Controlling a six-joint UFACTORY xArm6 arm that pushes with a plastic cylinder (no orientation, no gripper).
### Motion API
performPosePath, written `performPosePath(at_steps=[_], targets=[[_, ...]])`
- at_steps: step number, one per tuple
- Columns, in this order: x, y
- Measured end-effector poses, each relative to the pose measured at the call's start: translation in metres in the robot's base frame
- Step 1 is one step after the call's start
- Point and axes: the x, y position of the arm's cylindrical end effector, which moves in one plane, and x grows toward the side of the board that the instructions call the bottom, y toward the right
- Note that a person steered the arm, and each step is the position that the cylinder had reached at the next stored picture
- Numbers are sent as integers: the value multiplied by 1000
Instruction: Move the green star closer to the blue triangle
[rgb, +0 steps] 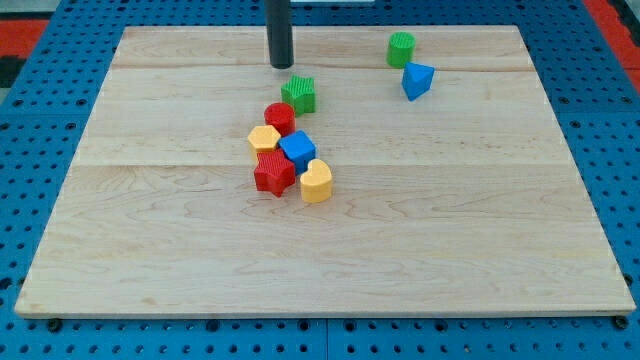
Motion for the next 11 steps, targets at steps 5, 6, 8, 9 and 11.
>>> performPosePath(at_steps=[5, 6, 8, 9, 11], targets=[[84, 87], [84, 105], [84, 125], [83, 132], [78, 134]])
